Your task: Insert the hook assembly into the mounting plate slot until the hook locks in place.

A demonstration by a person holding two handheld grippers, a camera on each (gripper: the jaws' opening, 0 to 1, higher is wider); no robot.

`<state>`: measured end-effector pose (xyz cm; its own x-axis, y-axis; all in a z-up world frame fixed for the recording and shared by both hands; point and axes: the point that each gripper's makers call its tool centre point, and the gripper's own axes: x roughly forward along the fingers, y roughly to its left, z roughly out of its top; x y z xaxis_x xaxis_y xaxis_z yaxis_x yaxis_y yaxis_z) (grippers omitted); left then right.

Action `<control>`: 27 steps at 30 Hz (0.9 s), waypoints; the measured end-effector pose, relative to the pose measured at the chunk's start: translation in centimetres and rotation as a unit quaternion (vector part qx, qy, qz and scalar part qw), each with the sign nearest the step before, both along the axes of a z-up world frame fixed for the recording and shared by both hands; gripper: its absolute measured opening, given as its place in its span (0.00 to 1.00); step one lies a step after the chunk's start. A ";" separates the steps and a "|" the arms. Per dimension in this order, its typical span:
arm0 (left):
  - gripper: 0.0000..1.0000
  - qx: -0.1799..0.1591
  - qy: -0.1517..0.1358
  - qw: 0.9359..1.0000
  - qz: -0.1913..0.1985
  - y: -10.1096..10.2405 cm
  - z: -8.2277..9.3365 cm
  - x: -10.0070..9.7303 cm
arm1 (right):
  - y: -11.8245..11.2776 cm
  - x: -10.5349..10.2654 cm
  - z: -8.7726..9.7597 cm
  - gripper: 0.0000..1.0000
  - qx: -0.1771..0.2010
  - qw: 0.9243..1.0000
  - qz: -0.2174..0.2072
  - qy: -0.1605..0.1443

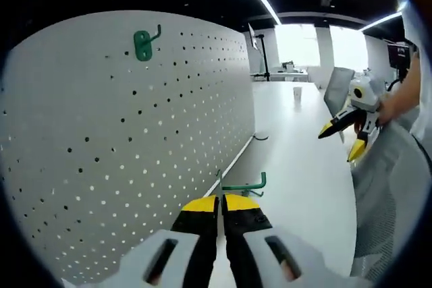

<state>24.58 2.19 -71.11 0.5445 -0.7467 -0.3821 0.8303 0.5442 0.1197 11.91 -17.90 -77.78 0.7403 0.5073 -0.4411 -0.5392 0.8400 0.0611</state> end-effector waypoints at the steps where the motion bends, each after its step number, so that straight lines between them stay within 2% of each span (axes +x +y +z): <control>1: 0.02 0.000 -0.003 1.000 0.000 0.0 0.2 -0.2 | 0.0 0.0 0.0 0.64 0.001 1.000 0.000 -0.001; 10: 0.02 -0.040 -0.017 0.999 0.014 -0.2 2.2 -1.9 | 0.0 0.1 0.3 0.64 0.003 1.000 0.000 -0.006; 17: 0.02 -0.056 -0.030 0.998 0.025 0.1 3.6 -2.7 | 0.0 0.1 0.4 0.64 0.004 1.000 -0.002 -0.008; 18: 0.02 -0.069 -0.032 0.997 0.028 0.1 4.1 -2.8 | 0.0 0.1 0.4 0.64 0.006 1.000 -0.003 -0.008; 23: 0.02 -0.083 -0.039 0.995 0.035 0.2 5.2 -3.4 | -0.2 0.2 0.4 0.64 0.012 1.000 -0.008 -0.009; 27: 0.02 -0.113 -0.043 0.991 0.050 0.6 6.7 -3.6 | -0.2 0.2 0.6 0.64 0.012 1.000 -0.009 -0.009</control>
<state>20.98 2.78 -64.37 0.6431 -0.7489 -0.1601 0.7632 0.6439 0.0537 12.09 -18.08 -77.21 0.7569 0.5044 -0.4155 -0.5258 0.8476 0.0711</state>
